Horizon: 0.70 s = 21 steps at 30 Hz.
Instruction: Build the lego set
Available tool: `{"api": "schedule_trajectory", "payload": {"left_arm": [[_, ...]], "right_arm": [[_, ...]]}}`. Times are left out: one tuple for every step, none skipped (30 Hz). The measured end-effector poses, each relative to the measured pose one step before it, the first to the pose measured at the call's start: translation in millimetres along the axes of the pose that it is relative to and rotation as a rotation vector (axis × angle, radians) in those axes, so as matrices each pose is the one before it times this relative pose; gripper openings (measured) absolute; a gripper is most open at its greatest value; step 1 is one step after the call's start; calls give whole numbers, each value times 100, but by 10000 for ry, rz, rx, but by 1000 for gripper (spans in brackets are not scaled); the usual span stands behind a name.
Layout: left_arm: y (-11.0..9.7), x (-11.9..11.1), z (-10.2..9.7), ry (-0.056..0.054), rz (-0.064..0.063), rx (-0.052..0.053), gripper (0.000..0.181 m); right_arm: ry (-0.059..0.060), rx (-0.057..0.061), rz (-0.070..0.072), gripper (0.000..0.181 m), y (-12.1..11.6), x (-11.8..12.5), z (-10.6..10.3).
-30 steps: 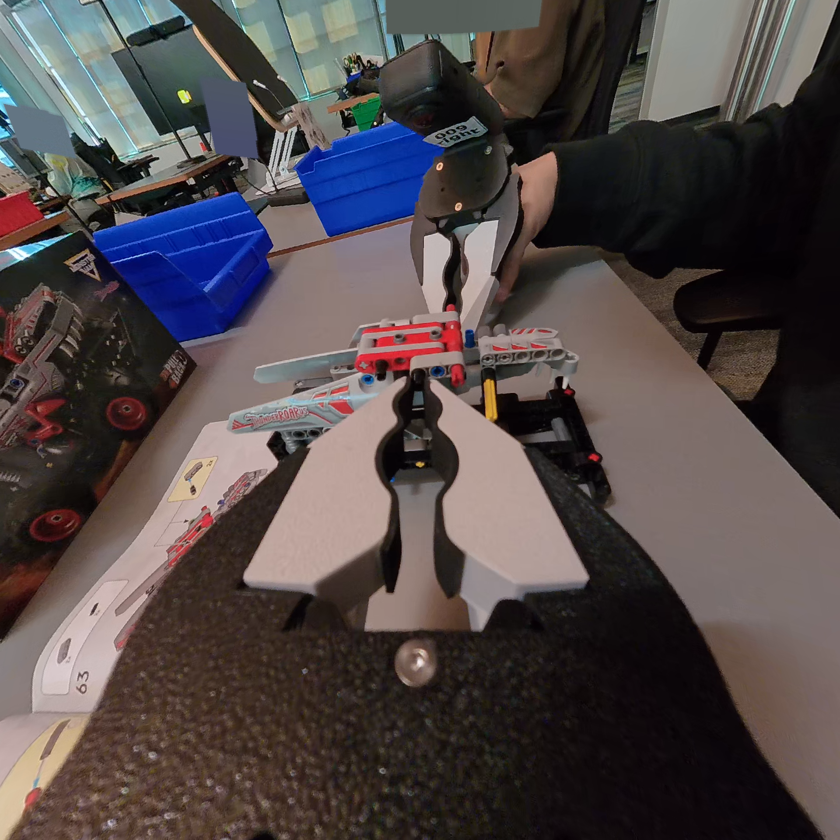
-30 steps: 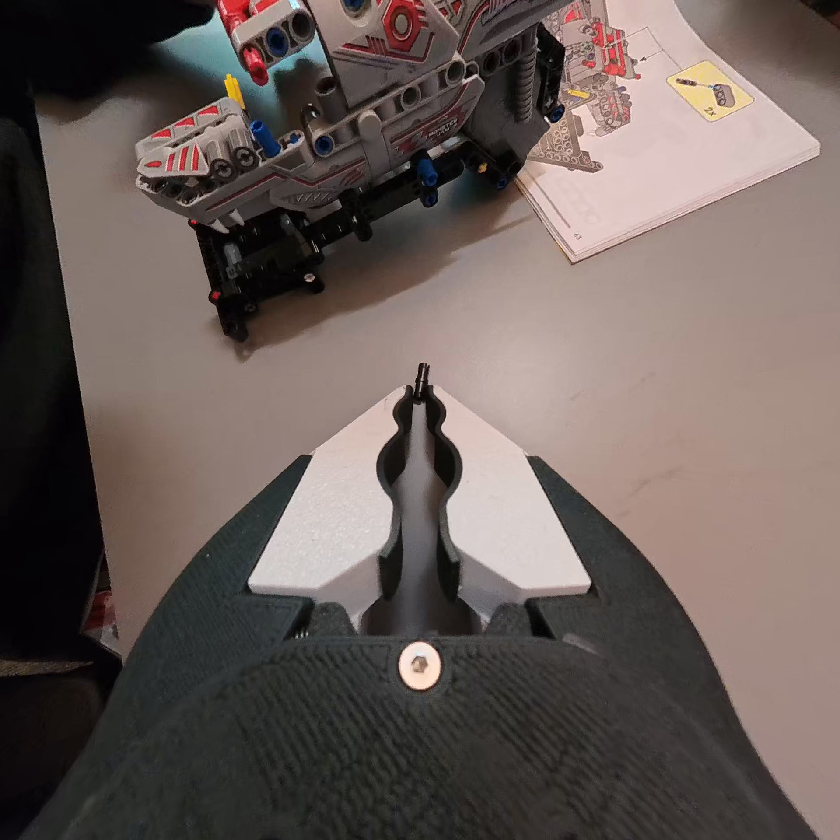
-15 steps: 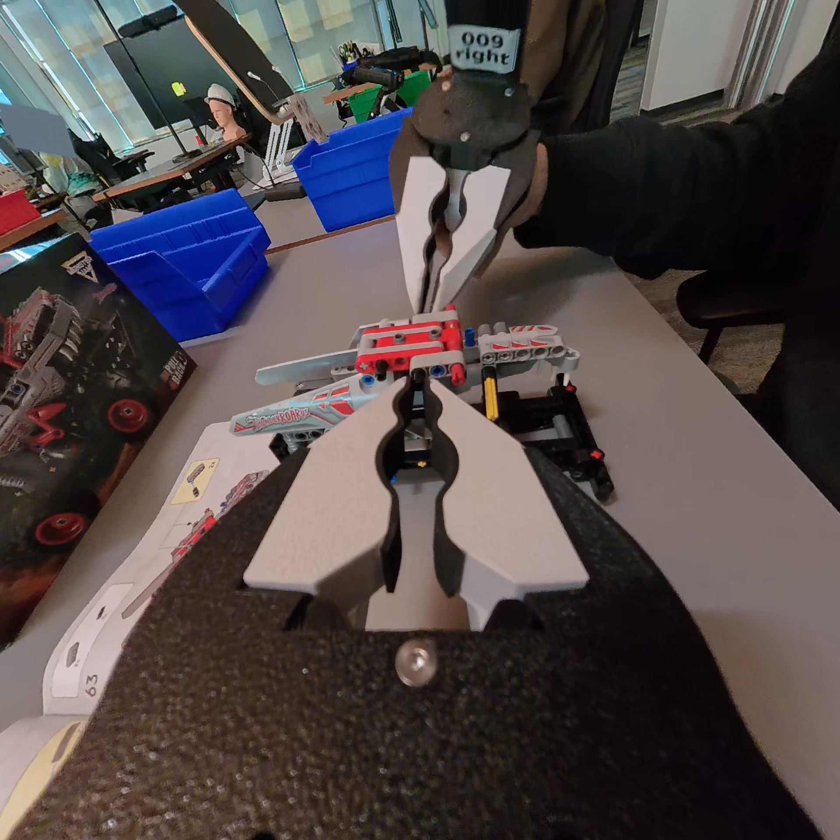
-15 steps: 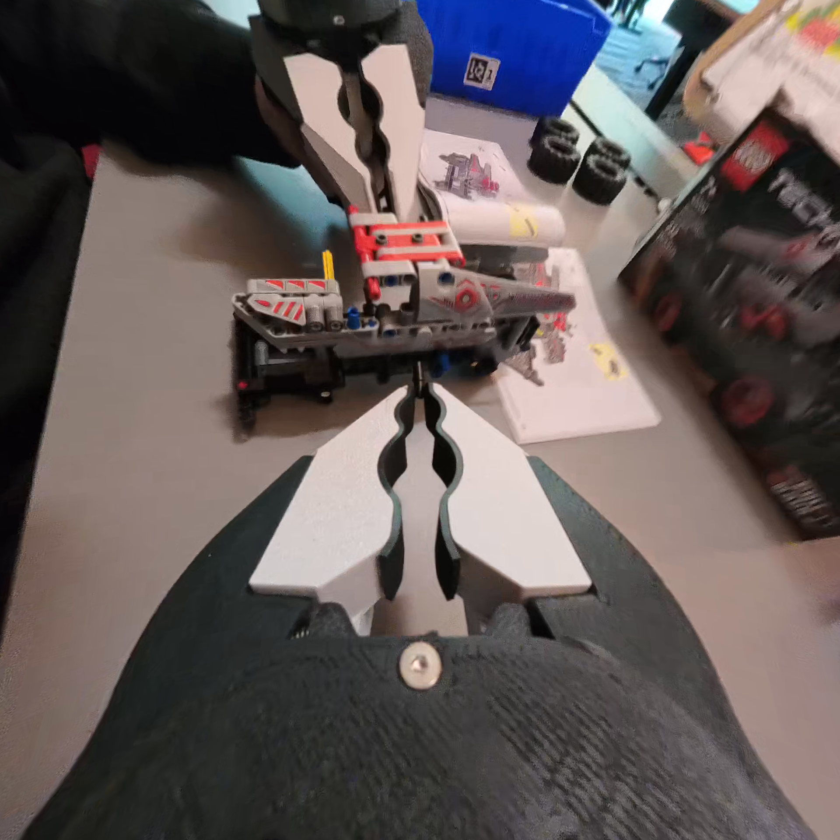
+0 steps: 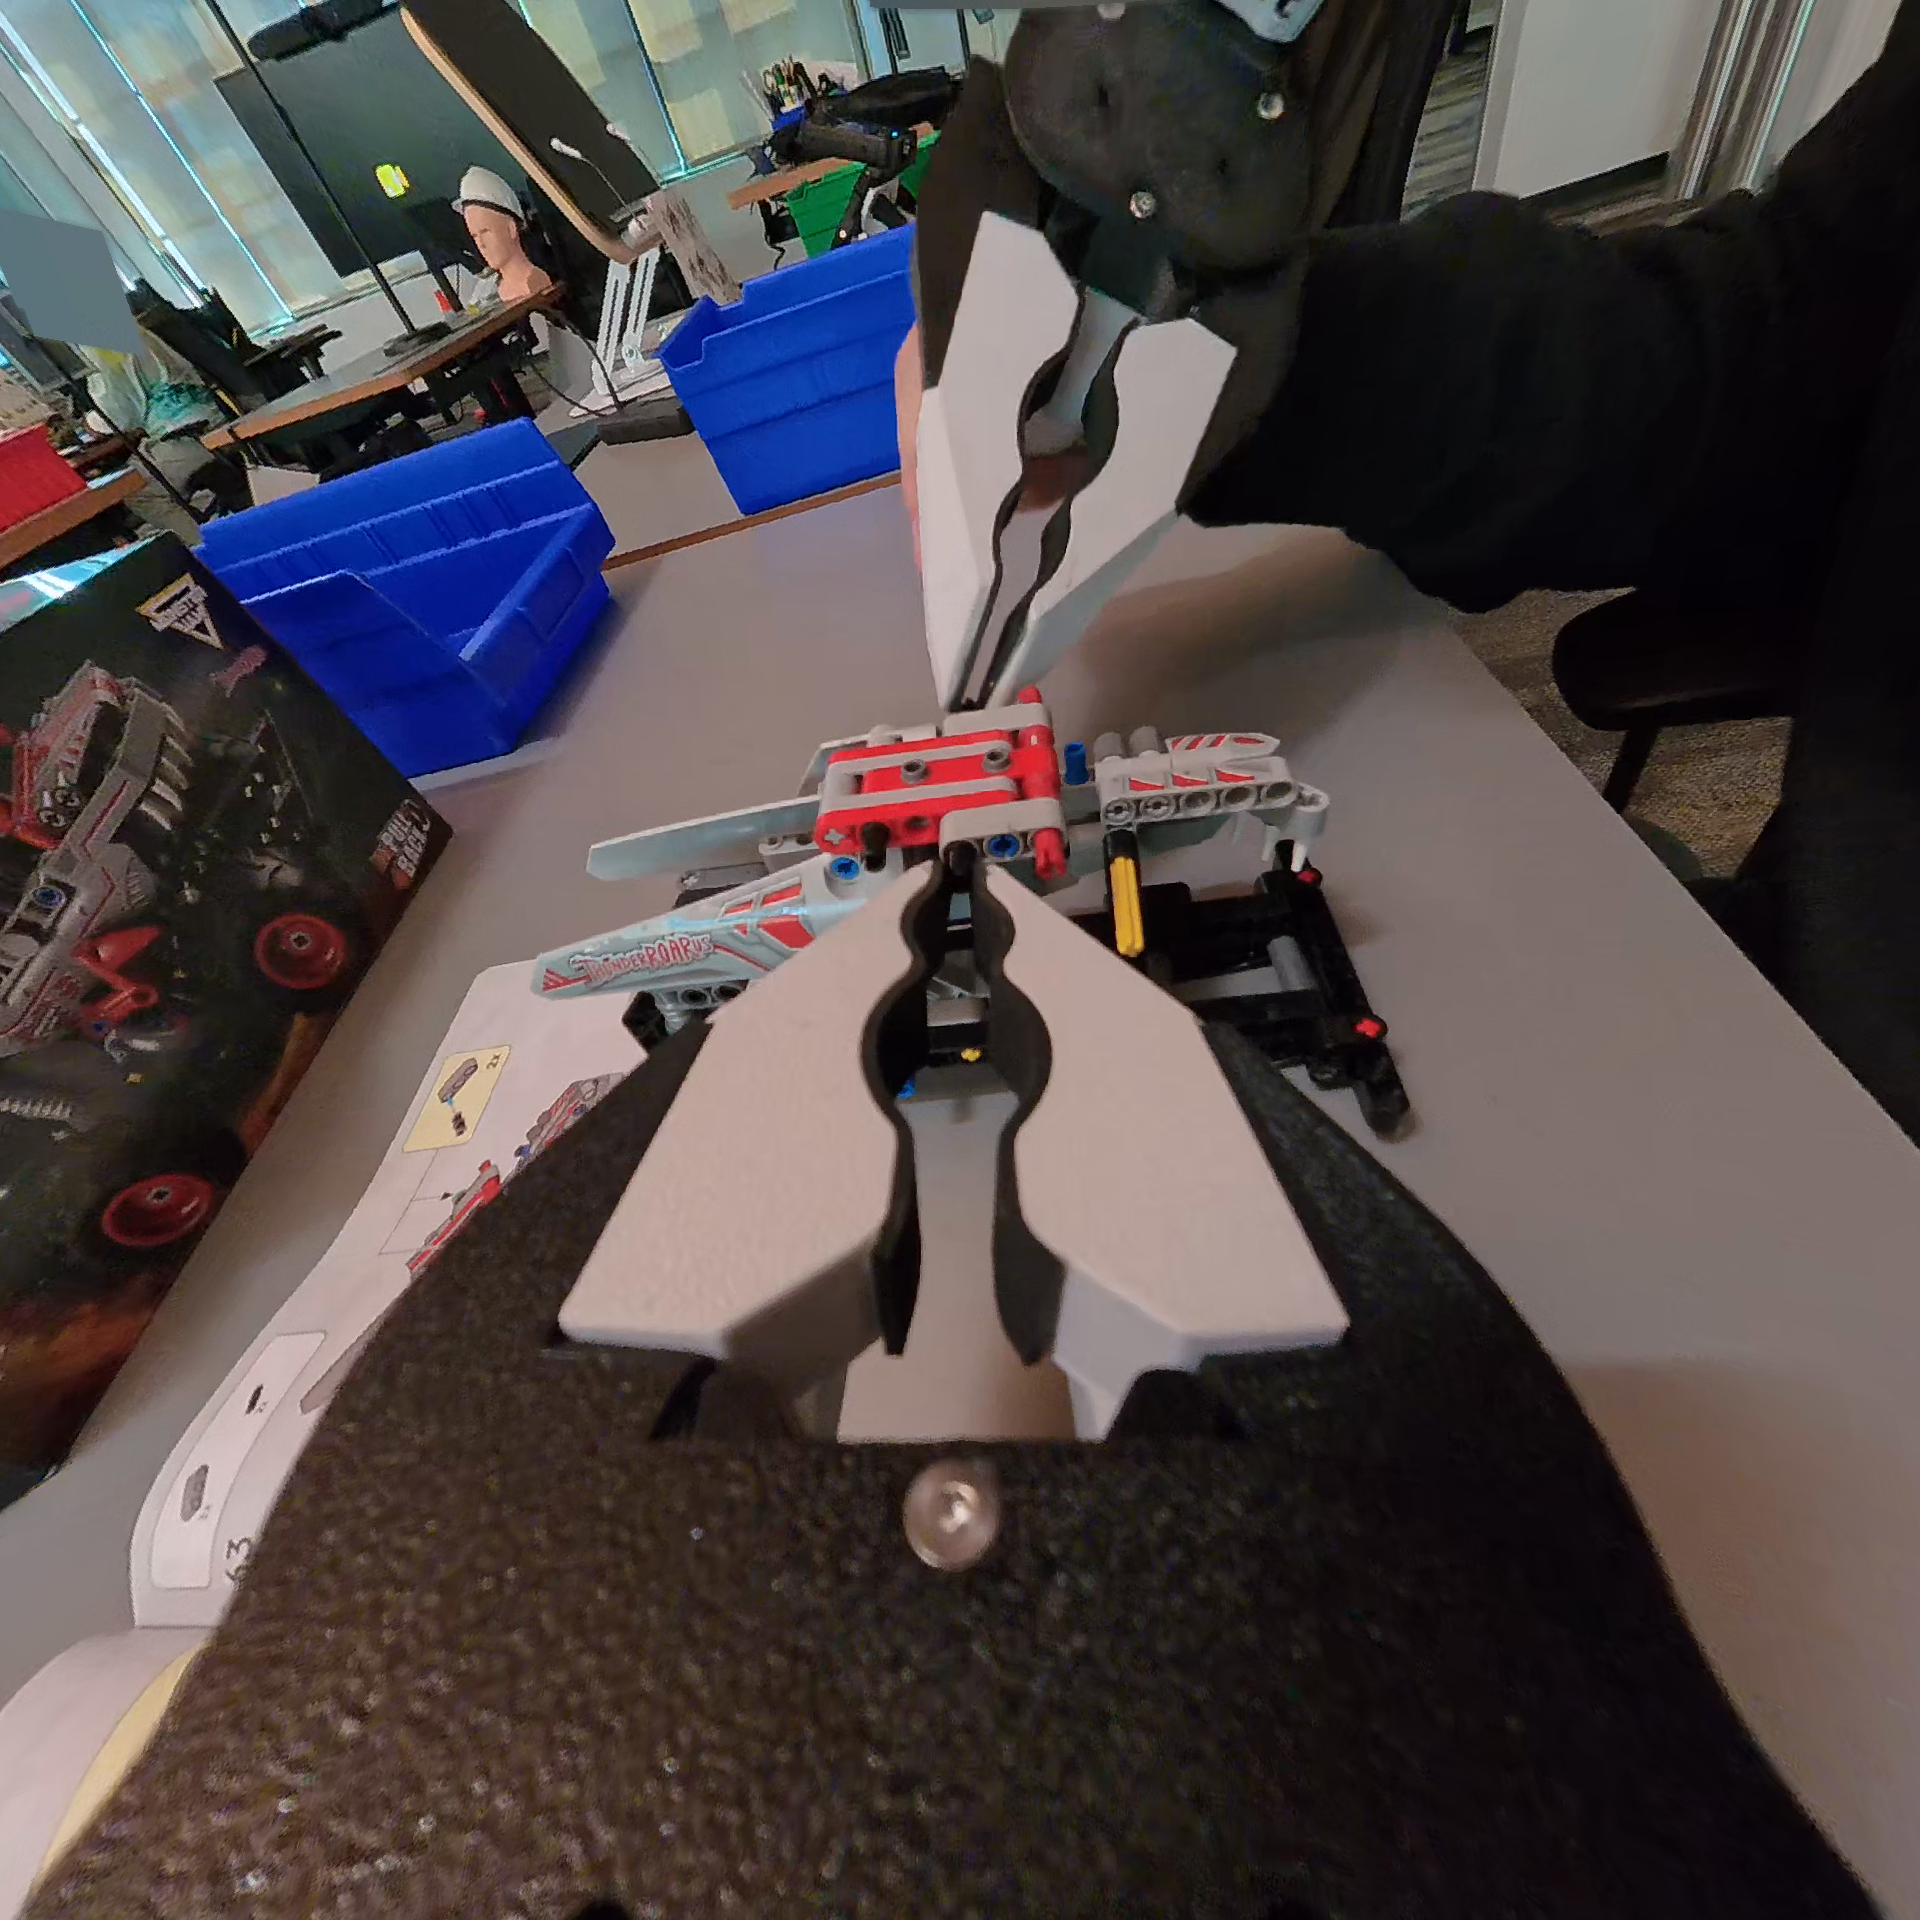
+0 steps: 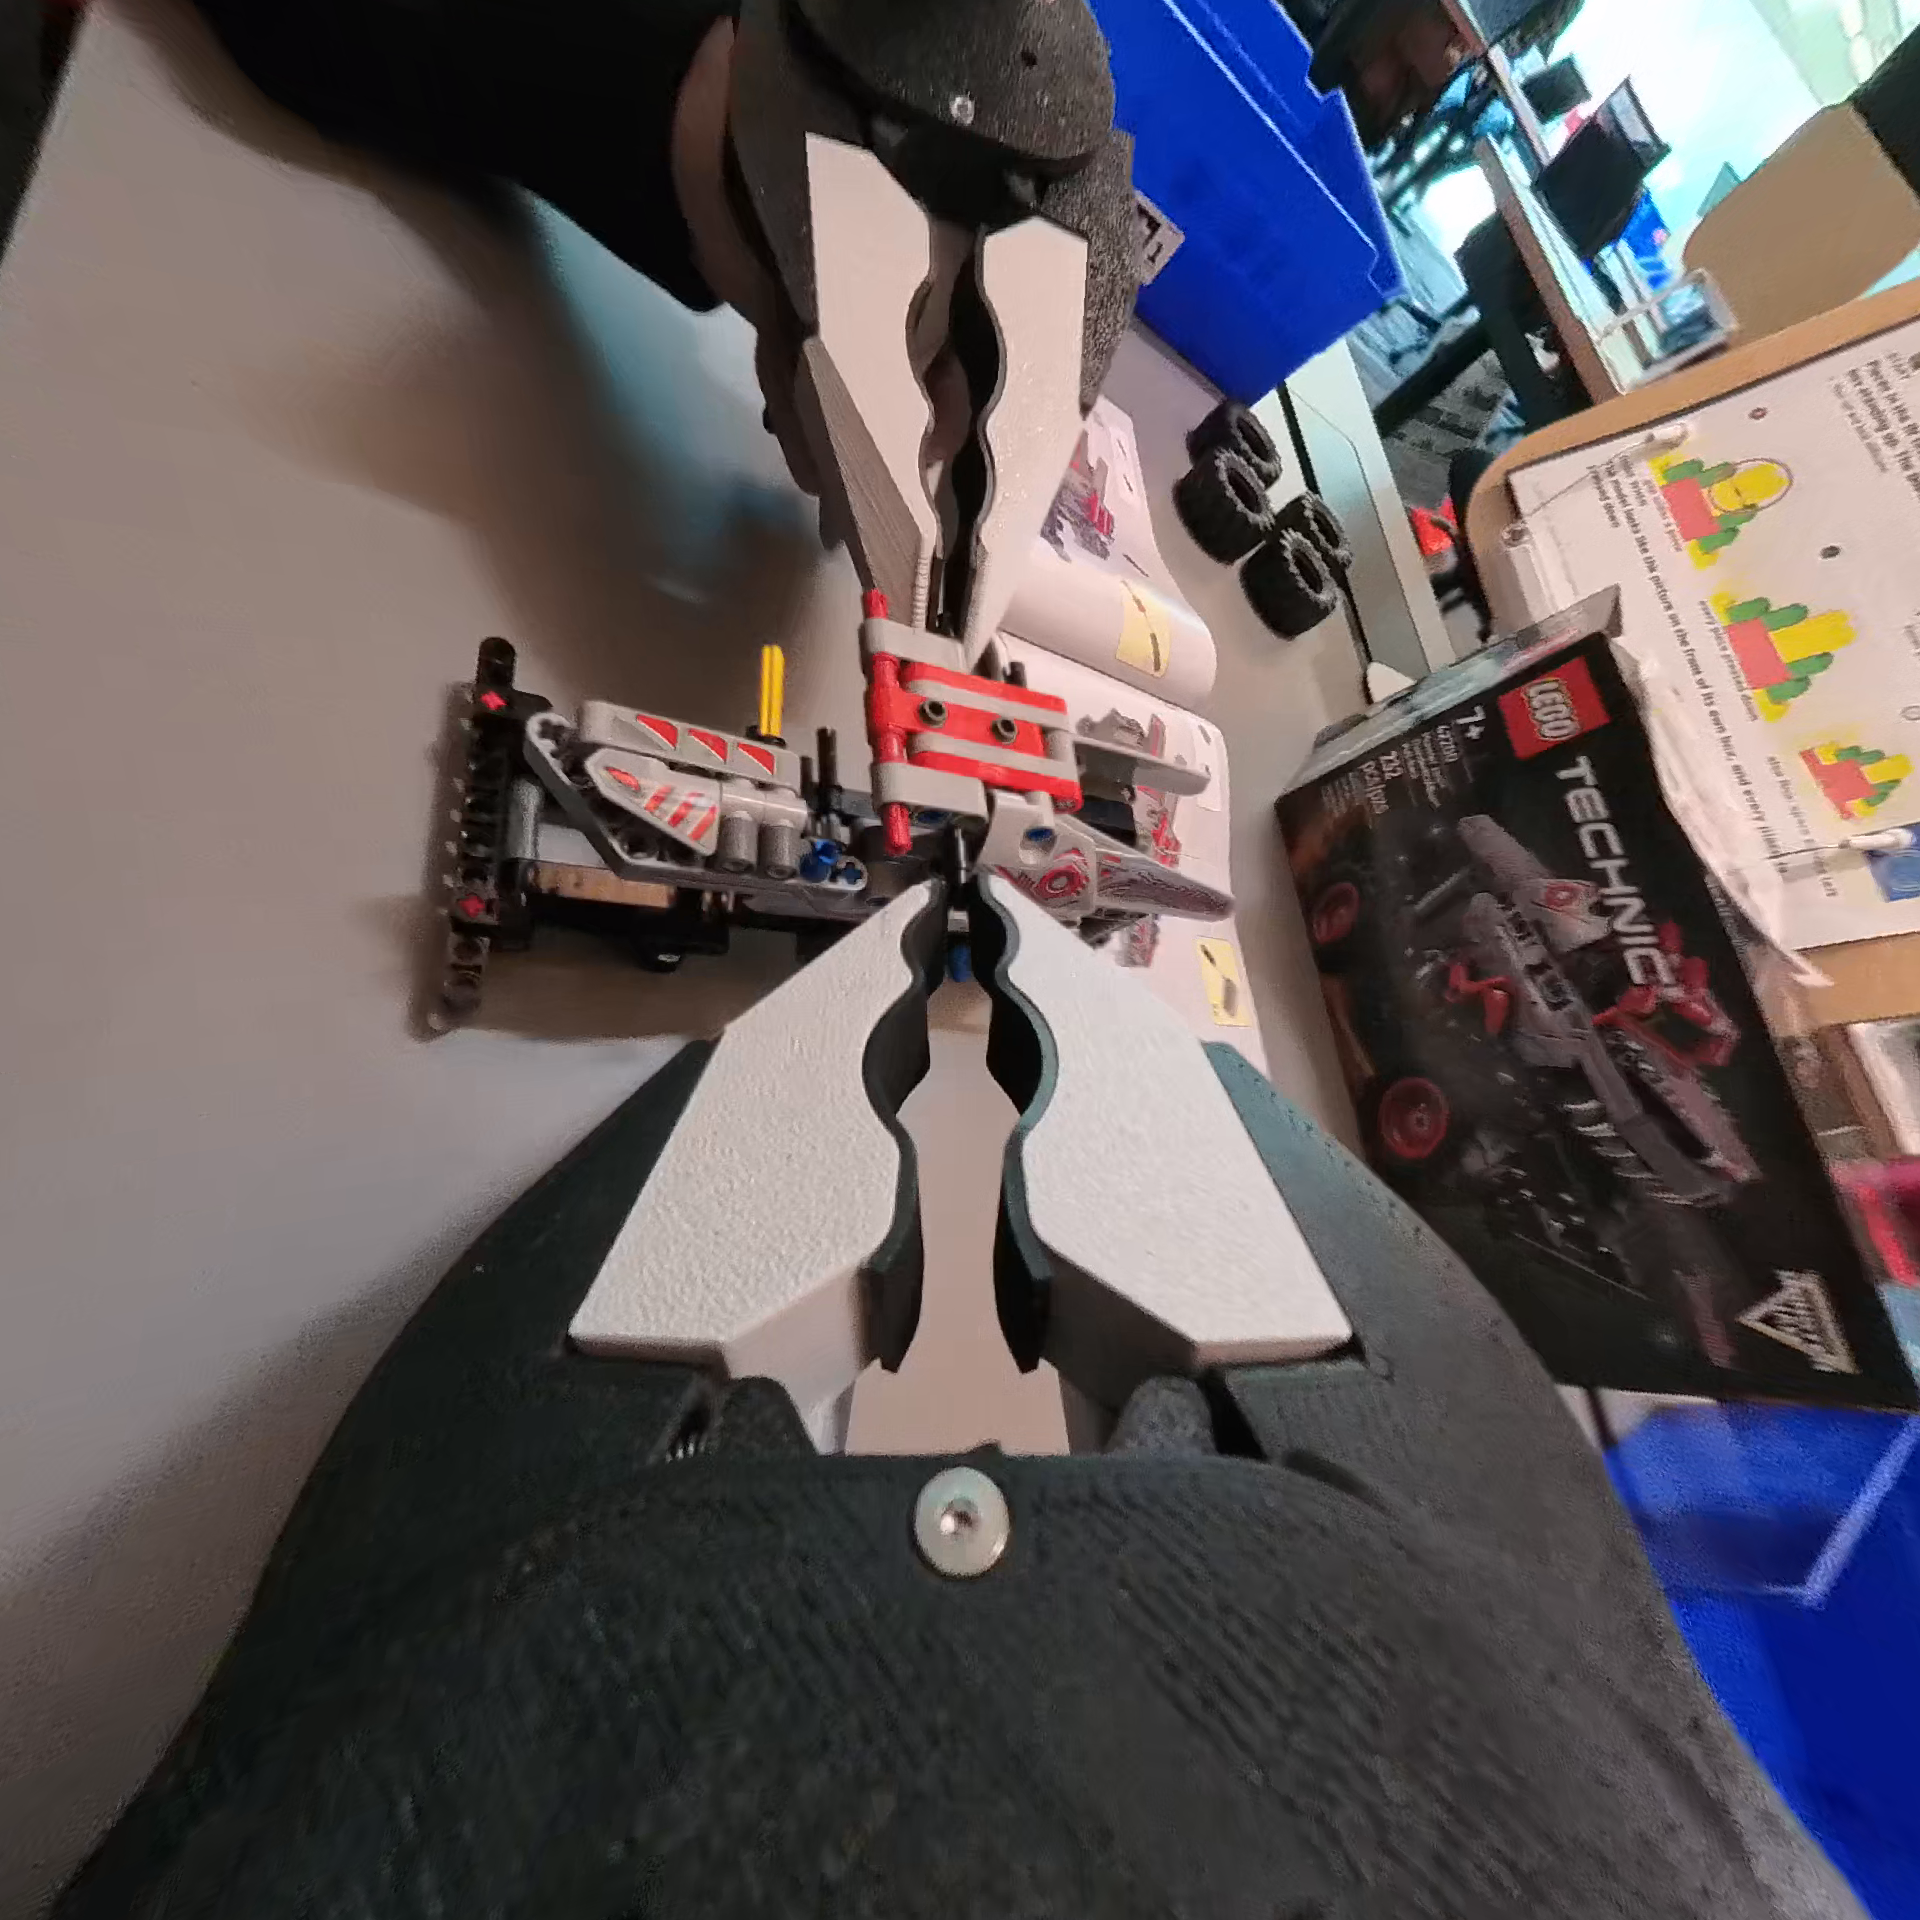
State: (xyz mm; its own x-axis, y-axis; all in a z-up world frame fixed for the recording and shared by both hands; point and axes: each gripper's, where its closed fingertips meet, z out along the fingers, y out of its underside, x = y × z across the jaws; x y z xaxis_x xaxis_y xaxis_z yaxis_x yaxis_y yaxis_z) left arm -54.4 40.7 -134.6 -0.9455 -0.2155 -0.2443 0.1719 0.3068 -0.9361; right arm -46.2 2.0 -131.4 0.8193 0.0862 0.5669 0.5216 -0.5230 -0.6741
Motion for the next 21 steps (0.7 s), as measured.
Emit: {"api": "schedule_trajectory", "payload": {"left_arm": [[17, 1, -22, -5, 12, -48, 1], [10, -8, -10, -23, 19, -59, 1], [21, -12, -5, -39, 44, -69, 1], [6, 0, -2, -32, 55, -59, 1], [4, -4, 9, -28, 29, -37, 1], [7, -25, -15, -14, 16, -22, 1], [7, 1, -15, 3, -16, 1, 1], [-6, 3, 22, -2, -45, 15, 1], [-16, -4, 16, 1, -48, 19, 1], [-9, 13, 19, 11, -19, 6, 1], [-10, -14, 13, -4, 15, -4, 1], [-6, -6, 26, -20, 9, -17, 1], [62, -42, -47, -29, 25, -54, 1], [53, -5, -75, 1, 32, -39, 1], [-10, 18, -28, 1, -23, 7, 1], [-5, 3, 6, -18, 7, 13, 1], [10, -11, 36, -18, 14, -5, 1], [-12, -31, 32, -12, 15, -16, 1], [3, -53, 6, -17, 15, -9, 1], [31, -35, -15, -2, -14, 6, 1], [5, -6, -20, 14, -47, 33, 1]], "right_arm": [[109, -190, -234, 3, -39, 43, 1], [67, -180, -145, 3, -62, 32, -13], [270, -151, -214, 3, -120, 302, -53], [179, -141, -253, 3, -138, 150, -70], [45, -257, -203, 3, 42, -38, 13], [85, -270, -232, 3, 88, -5, 64], [132, -156, -284, 3, -1, 22, 20], [24, -113, -159, 3, 9, -77, 37], [42, -135, -129, 3, 78, -8, 45], [72, -126, -283, 3, 78, 12, 20], [-78, -170, -240, 3, 91, -179, 50], [-135, -165, -77, 3, 65, -219, 144], [47, 101, -80, 3, -321, -31, 146], [17, 113, -74, 3, -264, -72, 85], [17, 137, 50, 3, -184, 36, -16], [-33, 115, 204, 3, -49, 32, -6], [95, 119, 107, 3, 30, 168, 12], [83, 36, 45, 3, 177, 117, 7], [-22, 6, 112, 3, 187, 25, -57], [37, 15, 103, 3, 134, 129, -136], [44, 8, 70, 3, 142, 90, -90]]}}
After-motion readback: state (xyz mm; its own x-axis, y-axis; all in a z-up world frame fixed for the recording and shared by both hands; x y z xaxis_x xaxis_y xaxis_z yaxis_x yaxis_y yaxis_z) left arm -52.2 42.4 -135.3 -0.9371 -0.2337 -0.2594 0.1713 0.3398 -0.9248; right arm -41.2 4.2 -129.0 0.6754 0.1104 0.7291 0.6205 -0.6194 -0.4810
